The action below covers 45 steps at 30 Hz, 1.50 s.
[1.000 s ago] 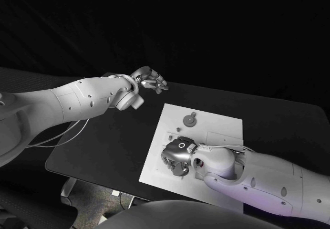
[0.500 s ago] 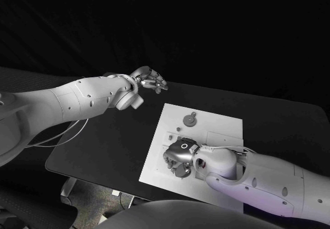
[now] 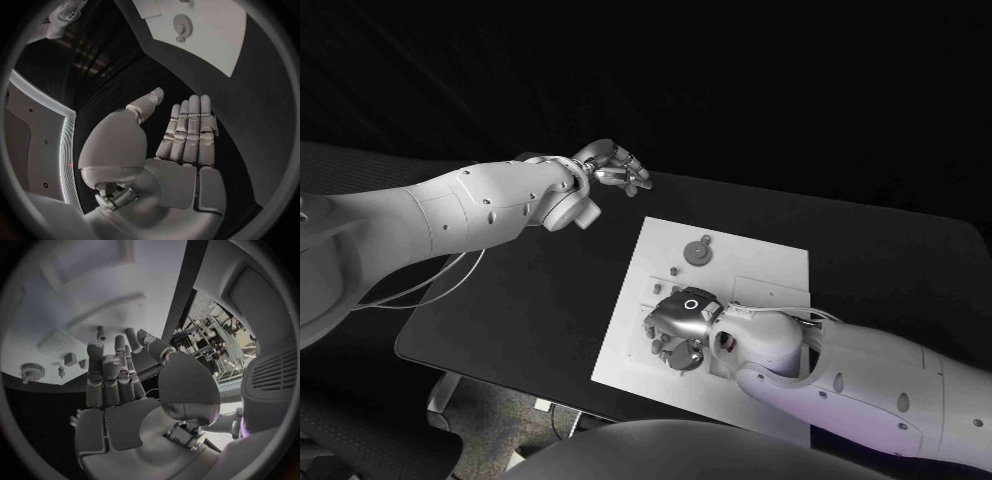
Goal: Assemble the parts on the task board
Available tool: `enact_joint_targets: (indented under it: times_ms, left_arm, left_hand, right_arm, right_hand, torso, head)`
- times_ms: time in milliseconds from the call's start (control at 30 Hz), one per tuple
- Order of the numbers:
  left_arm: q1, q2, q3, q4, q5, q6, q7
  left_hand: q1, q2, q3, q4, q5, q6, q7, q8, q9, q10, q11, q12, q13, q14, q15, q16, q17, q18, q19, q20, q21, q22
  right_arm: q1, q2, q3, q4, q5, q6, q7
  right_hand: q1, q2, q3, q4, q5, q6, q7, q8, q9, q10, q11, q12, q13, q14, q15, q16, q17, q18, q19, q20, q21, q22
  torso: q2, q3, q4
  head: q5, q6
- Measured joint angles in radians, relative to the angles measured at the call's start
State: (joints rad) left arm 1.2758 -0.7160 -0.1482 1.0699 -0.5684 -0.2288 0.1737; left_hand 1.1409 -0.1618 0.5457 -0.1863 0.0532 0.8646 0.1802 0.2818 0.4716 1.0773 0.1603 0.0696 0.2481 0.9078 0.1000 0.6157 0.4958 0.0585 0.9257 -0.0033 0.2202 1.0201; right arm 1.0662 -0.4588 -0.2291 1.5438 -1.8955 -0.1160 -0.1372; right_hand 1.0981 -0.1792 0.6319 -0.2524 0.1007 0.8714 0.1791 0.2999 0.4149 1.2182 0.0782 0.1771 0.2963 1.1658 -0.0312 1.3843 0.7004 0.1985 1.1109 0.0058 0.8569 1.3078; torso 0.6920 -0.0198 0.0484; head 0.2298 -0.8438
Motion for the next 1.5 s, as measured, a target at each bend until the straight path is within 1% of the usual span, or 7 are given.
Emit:
enact_joint_targets:
  times_ms: [133, 333, 633, 733, 867, 1200, 1500]
  left_arm:
    - [0.0, 0.0, 0.0, 0.0, 0.0, 0.001, 0.0]
    - [0.0, -0.002, 0.0, 0.0, 0.0, 0.001, -0.001]
    - [0.0, -0.006, 0.0, -0.002, 0.0, 0.002, -0.002]
    - [0.0, -0.008, 0.0, -0.002, 0.0, 0.002, -0.002]
    - [0.0, -0.012, 0.0, 0.001, 0.0, 0.002, -0.004]
    - [0.0, -0.025, -0.001, 0.016, 0.0, -0.001, -0.007]
    - [-0.004, -0.031, -0.006, 0.064, 0.0, -0.004, -0.009]
  left_hand:
    - [0.0, 0.0, 0.0, 0.0, 0.0, 0.0, 0.0, 0.0, 0.0, 0.0, 0.0, 0.0, 0.0, 0.0, 0.0, 0.0, 0.001, 0.0, 0.0, 0.0, 0.0, 0.0]
    - [0.0, 0.0, 0.0, 0.0, 0.0, 0.0, 0.0, 0.0, 0.0, 0.0, 0.0, 0.0, 0.0, 0.0, 0.0, -0.004, 0.001, 0.0, 0.0, 0.0, 0.0, 0.0]
    - [0.0, 0.0, 0.0, 0.0, 0.0, 0.0, 0.0, 0.0, -0.001, 0.0, 0.0, 0.0, 0.0, 0.0, 0.0, -0.004, 0.002, -0.001, 0.0, 0.0, 0.0, 0.0]
    - [0.0, 0.0, 0.0, 0.0, 0.0, 0.0, 0.0, 0.0, -0.001, 0.0, 0.0, 0.0, 0.0, 0.0, 0.0, -0.004, 0.003, -0.004, 0.0, 0.0, 0.0, 0.0]
    - [0.0, 0.0, 0.0, 0.0, 0.0, -0.006, 0.005, 0.0, -0.002, 0.0, 0.0, 0.0, -0.001, 0.003, -0.004, -0.004, 0.006, -0.004, 0.0, 0.0, 0.0, 0.001]
    - [0.0, 0.0, -0.004, 0.004, 0.0, -0.006, 0.005, 0.0, -0.002, 0.0, 0.0, 0.0, -0.001, 0.003, -0.004, -0.008, 0.012, -0.005, 0.0, 0.0, 0.0, 0.002]
    - [-0.013, -0.003, -0.011, 0.025, 0.0, -0.008, 0.003, 0.0, -0.003, 0.014, -0.014, 0.012, 0.005, 0.011, -0.003, -0.013, 0.025, -0.008, 0.008, 0.0, -0.004, 0.007]
  right_arm:
    - [0.0, -0.025, 0.003, 0.022, 0.01, -0.04, 0.004]
    - [0.004, -0.064, 0.04, 0.05, 0.034, -0.092, 0.015]
    - [0.058, -0.184, 0.068, 0.09, 0.133, -0.137, 0.054]
    - [0.071, -0.237, 0.095, 0.116, 0.184, -0.147, 0.067]
    - [0.096, -0.3, 0.107, 0.117, 0.256, -0.15, 0.07]
    - [0.103, -0.392, 0.105, 0.084, 0.442, -0.091, 0.037]
    - [0.092, -0.454, 0.082, 0.098, 0.556, 0.008, -0.069]
  right_hand:
    - [0.012, -0.012, 0.0, 0.0, 0.0, -0.007, 0.0, 0.0, 0.0, -0.001, -0.001, 0.0, 0.0, 0.0, 0.0, 0.0, 0.0, 0.0, -0.001, 0.001, 0.0, 0.0]
    - [0.017, -0.035, -0.001, 0.007, 0.0, -0.028, -0.001, -0.006, -0.002, -0.022, 0.011, -0.015, -0.002, -0.004, 0.004, 0.0, 0.0, 0.0, -0.002, 0.002, 0.0, 0.0]
    - [0.004, -0.059, -0.003, 0.042, 0.0, -0.086, 0.007, -0.029, -0.012, -0.078, 0.029, -0.042, -0.017, -0.027, 0.023, -0.01, 0.001, 0.0, -0.025, 0.01, -0.009, 0.0]
    - [0.004, -0.059, -0.005, 0.044, 0.0, -0.087, 0.009, -0.029, -0.012, -0.078, 0.029, -0.042, -0.017, -0.027, 0.023, -0.01, 0.002, 0.0, -0.025, 0.01, -0.009, 0.0]
    - [0.017, -0.039, -0.005, 0.044, 0.0, -0.073, 0.02, -0.011, -0.006, -0.078, 0.029, -0.039, -0.016, -0.027, 0.023, -0.01, 0.003, 0.0, -0.025, 0.011, -0.009, 0.0]
    - [-0.013, 0.017, -0.026, 0.065, 0.0, 0.002, -0.008, 0.031, 0.015, 0.03, -0.014, 0.06, 0.033, -0.007, -0.001, -0.007, 0.001, 0.0, -0.017, 0.007, -0.009, 0.0]
    - [-0.149, 0.015, -0.046, 0.198, -0.008, 0.063, -0.068, 0.061, 0.055, -0.005, -0.076, 0.509, 0.393, 0.008, -0.055, 0.018, 0.015, 0.034, 0.0, -0.01, -0.001, 0.0]
  torso:
    - [0.0, 0.0, -0.0001]
    - [0.0, 0.0002, -0.0005]
    - [0.0, 0.0001, -0.0008]
    - [0.0, 0.0003, -0.0016]
    - [0.0, 0.0006, -0.0023]
    - [-0.001, 0.0024, -0.0028]
    - [-0.001, 0.0031, -0.0036]
  head:
    - [0.0, 0.001]
    - [-0.002, 0.005]
    - [-0.008, 0.018]
    - [-0.014, 0.023]
    - [-0.041, 0.033]
    - [-0.139, 0.063]
    - [-0.193, 0.065]
